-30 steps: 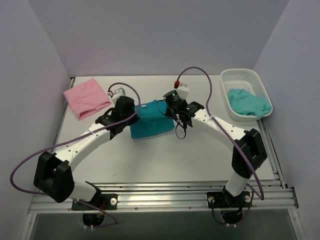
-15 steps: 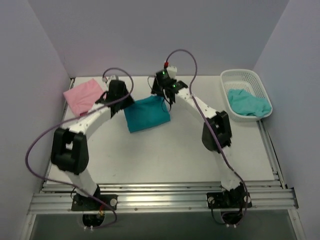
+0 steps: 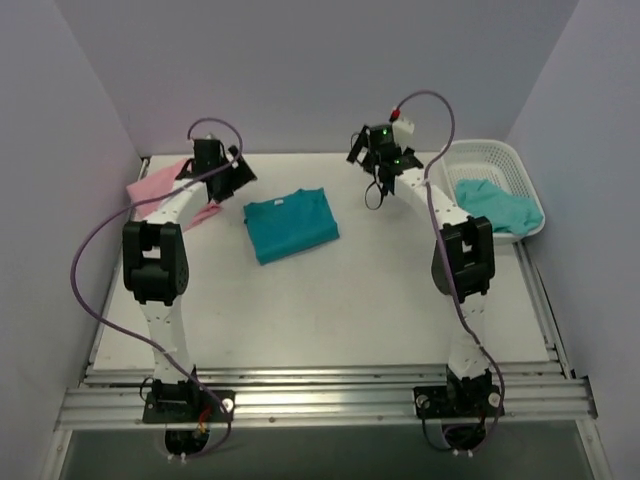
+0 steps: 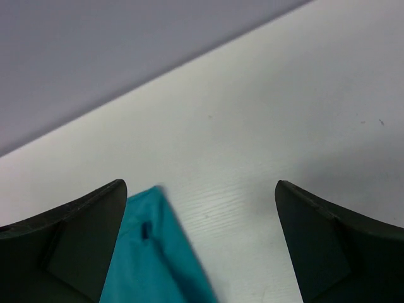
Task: Fold and stack the t-shirts
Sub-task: Fold the tshirt, then neatly place the folded tshirt to the corner
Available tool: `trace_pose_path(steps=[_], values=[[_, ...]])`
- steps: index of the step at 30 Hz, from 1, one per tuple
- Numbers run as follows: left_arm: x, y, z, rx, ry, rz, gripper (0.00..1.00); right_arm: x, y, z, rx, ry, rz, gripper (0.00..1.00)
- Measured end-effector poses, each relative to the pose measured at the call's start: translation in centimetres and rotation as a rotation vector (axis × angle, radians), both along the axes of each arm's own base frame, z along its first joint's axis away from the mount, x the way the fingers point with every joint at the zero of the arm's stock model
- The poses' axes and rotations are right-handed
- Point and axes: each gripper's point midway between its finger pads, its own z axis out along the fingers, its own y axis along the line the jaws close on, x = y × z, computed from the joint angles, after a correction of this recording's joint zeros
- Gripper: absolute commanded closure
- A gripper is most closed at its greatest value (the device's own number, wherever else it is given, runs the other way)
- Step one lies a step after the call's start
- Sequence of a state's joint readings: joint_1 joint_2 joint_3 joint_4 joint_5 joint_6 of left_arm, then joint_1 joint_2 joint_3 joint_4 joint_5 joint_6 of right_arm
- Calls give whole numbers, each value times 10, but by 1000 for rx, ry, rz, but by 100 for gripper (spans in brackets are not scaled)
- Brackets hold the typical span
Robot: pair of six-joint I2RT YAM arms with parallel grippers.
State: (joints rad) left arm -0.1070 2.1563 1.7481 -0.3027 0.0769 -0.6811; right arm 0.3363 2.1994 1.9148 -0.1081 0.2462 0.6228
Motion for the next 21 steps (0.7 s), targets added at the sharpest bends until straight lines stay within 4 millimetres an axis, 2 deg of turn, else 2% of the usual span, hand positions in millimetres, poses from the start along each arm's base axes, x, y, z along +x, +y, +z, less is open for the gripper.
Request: trace_pose_path(steps=[2, 3, 6, 8, 9, 11, 12, 14, 16, 17, 19, 21], values=[[-13, -5, 42, 17, -68, -7, 6, -10, 12, 51, 17, -98, 21, 0], [-24, -6, 69, 25, -114, -3, 6, -18, 18, 73, 23, -141, 36, 0], [-65, -10, 140, 16, -247, 33, 6, -50, 34, 120, 48, -230, 76, 0], [-102, -14, 172, -13, -319, 83, 6, -72, 40, 133, 61, -257, 101, 0], [-122, -18, 179, -29, -337, 108, 6, -80, 38, 134, 64, -258, 102, 0], [-162, -37, 183, -100, -370, 150, 6, -95, 29, 127, 63, -248, 92, 0], [-179, -49, 172, -134, -357, 159, 6, -102, 22, 120, 58, -234, 82, 0], [-211, -74, 138, -195, -305, 182, 6, -119, 11, 104, 48, -200, 65, 0], [-238, -99, 89, -204, -227, 202, 6, -137, -3, 90, 37, -170, 41, 0], [-252, -109, 57, -179, -177, 221, 6, -147, -9, 86, 34, -161, 33, 0], [-271, -126, 16, -122, -109, 240, 6, -166, -20, 85, 34, -158, 18, 0], [-280, -139, -11, -111, -78, 284, 6, -182, -30, 88, 34, -165, 3, 0]])
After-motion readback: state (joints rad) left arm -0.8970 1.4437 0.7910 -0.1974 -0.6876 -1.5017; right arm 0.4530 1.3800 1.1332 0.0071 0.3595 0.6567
